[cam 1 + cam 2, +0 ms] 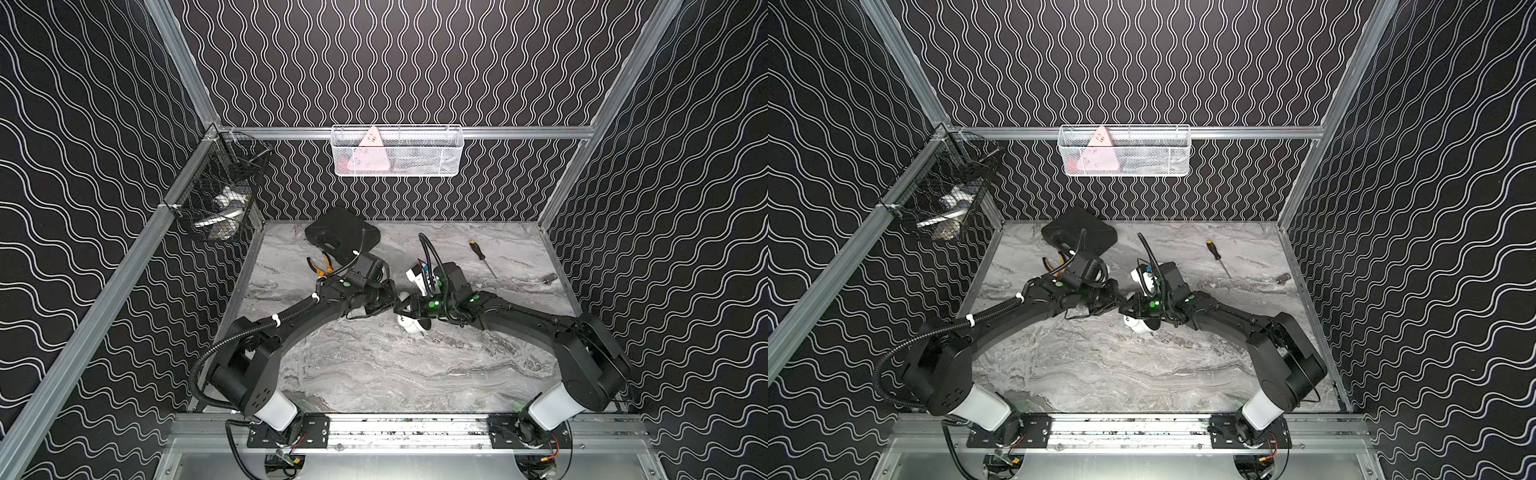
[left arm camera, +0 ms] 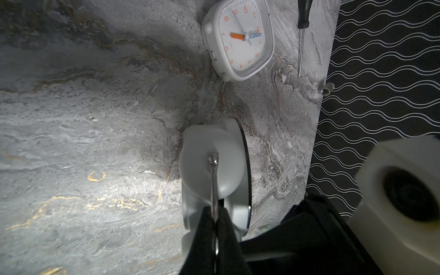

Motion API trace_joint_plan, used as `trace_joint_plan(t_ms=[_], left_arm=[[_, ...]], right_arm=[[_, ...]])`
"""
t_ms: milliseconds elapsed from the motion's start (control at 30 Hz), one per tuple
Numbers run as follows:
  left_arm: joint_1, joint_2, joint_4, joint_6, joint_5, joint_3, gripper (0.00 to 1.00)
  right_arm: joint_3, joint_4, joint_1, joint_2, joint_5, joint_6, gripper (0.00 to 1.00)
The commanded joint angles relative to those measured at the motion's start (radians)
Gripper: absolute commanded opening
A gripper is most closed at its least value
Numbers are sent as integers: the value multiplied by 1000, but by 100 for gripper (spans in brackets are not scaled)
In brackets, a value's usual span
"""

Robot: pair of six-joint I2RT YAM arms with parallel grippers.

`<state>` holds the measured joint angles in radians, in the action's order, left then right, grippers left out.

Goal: Insert the battery into the alarm
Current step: Adjust the alarm at the center of the board.

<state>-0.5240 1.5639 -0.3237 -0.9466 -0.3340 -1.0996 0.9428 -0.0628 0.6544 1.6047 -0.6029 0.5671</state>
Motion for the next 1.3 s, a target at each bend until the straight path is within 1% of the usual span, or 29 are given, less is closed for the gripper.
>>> trace_joint_plan(t_ms=[0, 67, 133, 200, 333, 533, 600, 667, 700, 767, 800, 867, 933, 1067, 1267], left_arm=[[-1, -13, 22, -2, -9, -13, 0], [0, -11, 21, 3, -11, -17, 1], [-1, -12, 28, 4, -13, -15, 4], [0, -16, 31, 11, -12, -14, 9], [0, -46, 43, 27, 9, -3, 26], [0, -61, 64, 25, 8, 8, 38], [1, -62, 70, 19, 8, 12, 47], [1, -73, 69, 21, 25, 17, 52], [1, -82, 65, 26, 43, 18, 57], [0, -111, 51, 40, 92, 19, 68], [0, -134, 40, 47, 138, 21, 73], [5, -176, 17, 63, 206, 25, 80], [29, -215, 2, 62, 240, 41, 84], [103, -258, -14, 55, 241, 97, 91], [223, -315, 6, 32, 228, 235, 97]], right_arm=[[5, 1, 3, -11, -3, -7, 11], [-1, 0, 2, -20, -4, -10, 6], [-9, -13, 3, -19, -15, -4, 0], [-19, -39, 1, -19, -26, 10, 0], [-35, -96, 1, -19, -57, 31, 0], [-57, -172, 1, -12, -87, 71, 0], [-68, -190, 1, -17, -88, 79, 0], [-75, -198, 0, -20, -86, 82, 0], [-78, -202, -1, -22, -86, 84, 0], [-87, -216, -4, -29, -90, 90, 0], [-91, -229, -4, -32, -93, 97, 0], [-98, -259, -7, -34, -105, 113, 0], [-93, -273, -8, -30, -115, 123, 0], [-79, -325, -7, -6, -155, 157, 0], [-26, -389, 9, 53, -196, 207, 0]])
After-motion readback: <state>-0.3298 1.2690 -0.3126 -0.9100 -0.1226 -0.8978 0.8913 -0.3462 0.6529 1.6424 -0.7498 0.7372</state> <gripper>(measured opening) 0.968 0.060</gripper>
